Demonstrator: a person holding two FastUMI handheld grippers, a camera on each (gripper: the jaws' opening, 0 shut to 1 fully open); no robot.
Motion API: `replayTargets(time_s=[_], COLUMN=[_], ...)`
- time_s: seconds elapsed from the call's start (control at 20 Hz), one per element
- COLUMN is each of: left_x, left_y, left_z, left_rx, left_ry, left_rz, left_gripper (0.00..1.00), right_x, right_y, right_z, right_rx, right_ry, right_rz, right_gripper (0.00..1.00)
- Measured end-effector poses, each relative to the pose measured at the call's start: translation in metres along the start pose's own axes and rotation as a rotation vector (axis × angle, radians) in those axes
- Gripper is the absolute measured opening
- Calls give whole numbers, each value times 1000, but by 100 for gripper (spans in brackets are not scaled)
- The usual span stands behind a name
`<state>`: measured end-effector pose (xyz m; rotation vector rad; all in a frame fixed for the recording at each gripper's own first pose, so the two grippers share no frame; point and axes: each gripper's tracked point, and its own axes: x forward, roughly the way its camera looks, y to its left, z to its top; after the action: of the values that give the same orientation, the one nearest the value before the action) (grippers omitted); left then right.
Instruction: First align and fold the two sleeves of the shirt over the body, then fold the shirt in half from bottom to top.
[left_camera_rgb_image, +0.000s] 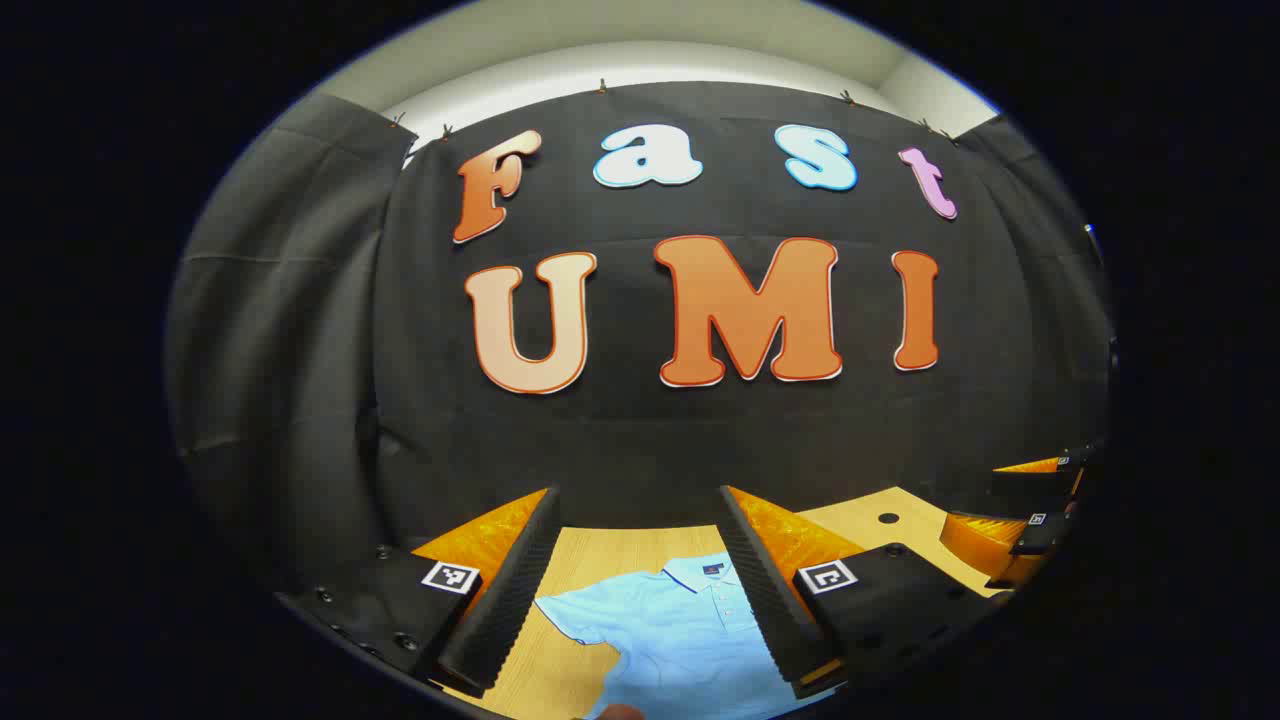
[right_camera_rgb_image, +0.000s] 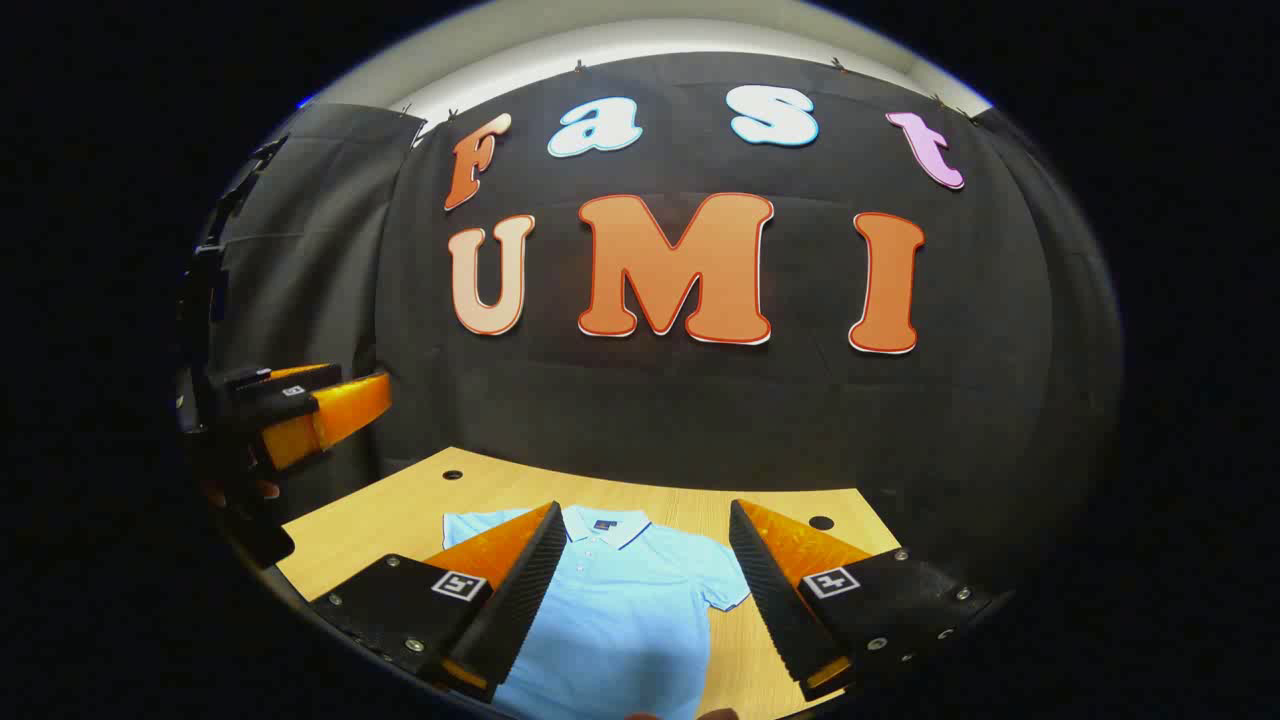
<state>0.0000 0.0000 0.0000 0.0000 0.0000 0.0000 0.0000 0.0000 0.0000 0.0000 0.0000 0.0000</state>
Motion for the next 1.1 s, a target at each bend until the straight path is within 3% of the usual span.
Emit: replayTargets(time_s=[0.2,0.65,1.1], left_x=[2,9,3], left_y=[-4,-19,-21], left_z=[-4,3,-3], left_rx=[-14,17,55], left_ry=[9,-8,16], left_rz=[4,-4,47], left_gripper=[100,100,100], right_x=[11,25,75], right_y=[3,-17,-61], right_z=[13,0,-54], right_rx=[-20,-66,-12], right_ry=[-48,-22,177], right_rz=[-3,-47,-102], right_gripper=[99,99,99])
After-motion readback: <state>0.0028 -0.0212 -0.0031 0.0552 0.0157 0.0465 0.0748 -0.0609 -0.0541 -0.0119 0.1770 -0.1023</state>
